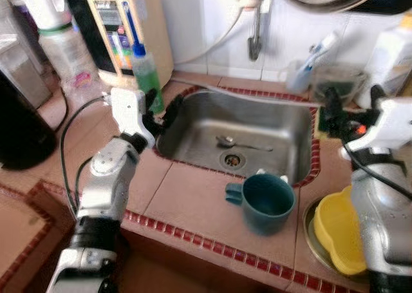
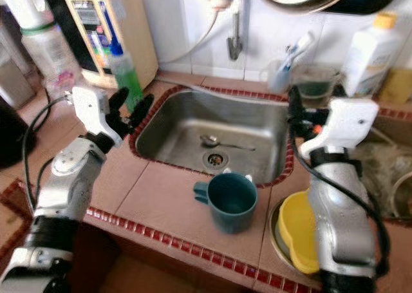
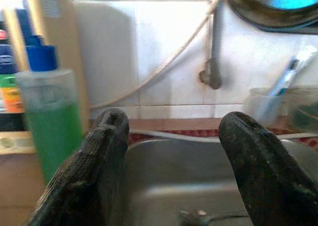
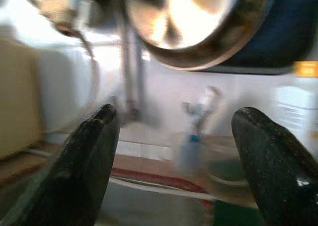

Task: Kitchen organization

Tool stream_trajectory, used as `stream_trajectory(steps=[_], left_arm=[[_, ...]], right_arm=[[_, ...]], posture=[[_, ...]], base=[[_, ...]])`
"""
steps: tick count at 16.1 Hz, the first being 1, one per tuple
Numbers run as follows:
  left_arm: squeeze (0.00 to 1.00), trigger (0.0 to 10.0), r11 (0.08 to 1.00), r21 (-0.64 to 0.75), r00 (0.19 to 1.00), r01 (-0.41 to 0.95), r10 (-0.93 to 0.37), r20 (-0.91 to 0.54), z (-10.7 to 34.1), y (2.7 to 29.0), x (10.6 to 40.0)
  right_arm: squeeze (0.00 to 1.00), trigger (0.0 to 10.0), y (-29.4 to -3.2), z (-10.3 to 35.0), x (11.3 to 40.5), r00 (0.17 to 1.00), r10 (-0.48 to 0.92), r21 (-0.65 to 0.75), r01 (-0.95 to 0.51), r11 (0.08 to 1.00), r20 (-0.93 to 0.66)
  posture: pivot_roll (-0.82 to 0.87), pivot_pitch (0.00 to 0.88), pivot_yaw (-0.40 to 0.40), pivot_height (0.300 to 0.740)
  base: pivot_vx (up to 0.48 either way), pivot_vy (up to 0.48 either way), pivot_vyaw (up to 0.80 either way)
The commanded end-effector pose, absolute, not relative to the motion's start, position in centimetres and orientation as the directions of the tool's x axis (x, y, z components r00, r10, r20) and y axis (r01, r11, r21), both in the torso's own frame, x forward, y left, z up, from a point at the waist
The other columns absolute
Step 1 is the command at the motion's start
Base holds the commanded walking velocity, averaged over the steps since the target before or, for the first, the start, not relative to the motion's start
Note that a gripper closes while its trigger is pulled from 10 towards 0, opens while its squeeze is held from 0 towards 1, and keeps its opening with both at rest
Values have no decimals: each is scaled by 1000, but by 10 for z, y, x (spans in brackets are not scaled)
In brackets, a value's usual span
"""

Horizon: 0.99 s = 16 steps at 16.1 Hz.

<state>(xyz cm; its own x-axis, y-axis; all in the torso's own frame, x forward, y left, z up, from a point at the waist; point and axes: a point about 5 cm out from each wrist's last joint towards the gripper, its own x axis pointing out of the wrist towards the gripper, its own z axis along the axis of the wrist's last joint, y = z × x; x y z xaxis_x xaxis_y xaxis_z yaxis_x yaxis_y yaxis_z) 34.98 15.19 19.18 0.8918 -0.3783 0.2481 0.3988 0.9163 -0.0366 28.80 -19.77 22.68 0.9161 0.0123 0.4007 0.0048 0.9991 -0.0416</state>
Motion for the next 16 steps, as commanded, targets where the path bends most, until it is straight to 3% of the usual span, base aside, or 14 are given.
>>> stream_trajectory(steps=[1, 12, 16], left_arm=[[0, 10000, 912, -25, 882, 409, -388, 266, 198, 150, 349], [0, 10000, 896, -74, 877, 438, -407, 255, 194, 152, 340], [0, 10000, 892, -75, 874, 446, -416, 251, 194, 151, 339]], right_arm=[[0, 10000, -199, 230, 288, 907, 16, -44, 3, 999, 420], [0, 10000, -197, 227, 284, 904, 61, -45, -47, 998, 423], [0, 10000, -196, 226, 284, 905, 70, -55, -52, 997, 420]], posture=[[-236, 10, 122, 740], [-230, 4, 118, 740], [-229, 8, 118, 740]], base=[[0, 0, 0], [0, 0, 0], [-273, 0, 0]])
